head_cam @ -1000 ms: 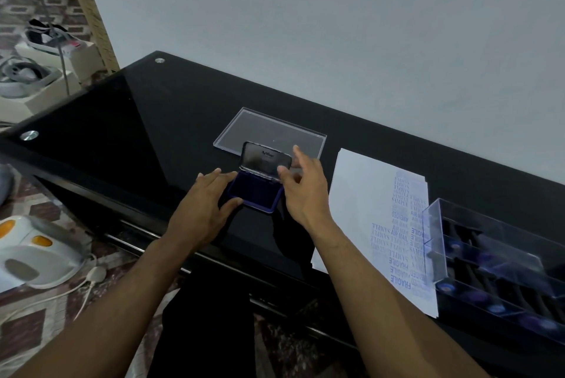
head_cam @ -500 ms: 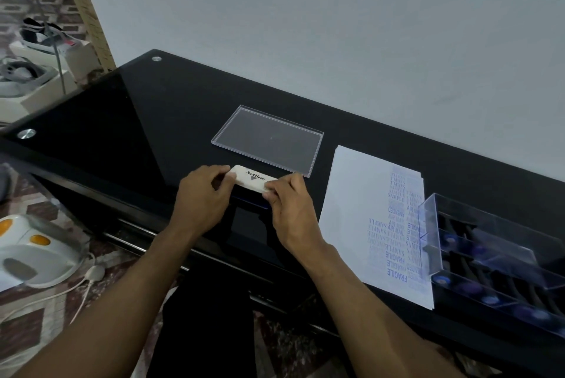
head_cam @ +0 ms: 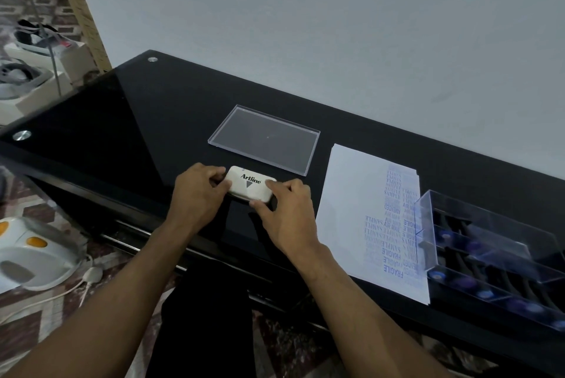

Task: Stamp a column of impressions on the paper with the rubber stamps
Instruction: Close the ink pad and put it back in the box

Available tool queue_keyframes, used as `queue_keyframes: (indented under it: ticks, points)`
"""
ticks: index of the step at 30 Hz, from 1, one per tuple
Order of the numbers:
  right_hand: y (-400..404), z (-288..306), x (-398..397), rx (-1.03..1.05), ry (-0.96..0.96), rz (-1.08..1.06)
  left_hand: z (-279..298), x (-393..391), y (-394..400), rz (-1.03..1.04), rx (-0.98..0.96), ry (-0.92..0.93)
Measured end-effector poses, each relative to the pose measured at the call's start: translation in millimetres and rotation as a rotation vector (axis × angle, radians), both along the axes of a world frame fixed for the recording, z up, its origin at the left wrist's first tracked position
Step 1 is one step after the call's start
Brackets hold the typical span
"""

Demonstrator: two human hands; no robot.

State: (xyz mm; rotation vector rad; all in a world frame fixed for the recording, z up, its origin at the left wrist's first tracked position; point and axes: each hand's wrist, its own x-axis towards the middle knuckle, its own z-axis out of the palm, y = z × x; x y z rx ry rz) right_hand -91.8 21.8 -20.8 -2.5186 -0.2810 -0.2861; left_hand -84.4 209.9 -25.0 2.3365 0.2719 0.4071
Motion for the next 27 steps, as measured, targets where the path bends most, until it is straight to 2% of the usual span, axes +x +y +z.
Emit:
queue_keyframes:
  ticks: [4,12,17,27]
  points:
    - [0.9,0.9,-0.3,-0.099,0.009,-0.005,2.6,1.3,-3.4,-0.027,-0.002,0.020]
    - [6.1,-1.9,4.5,-0.041,0.073,-0.011,3.2,2.1,-11.2,0.011,-0.065,0.056]
    - [-4.2,3.5,0.1,0.175,0.107,-0.032,11.1,-4.7,-20.9,0.030,-0.168,0.028]
    - [-82.5,44.5,-24.9,0.340,0.073,-0.132,44.5,-22.2,-103.6,-0.062,-0.290,-0.045]
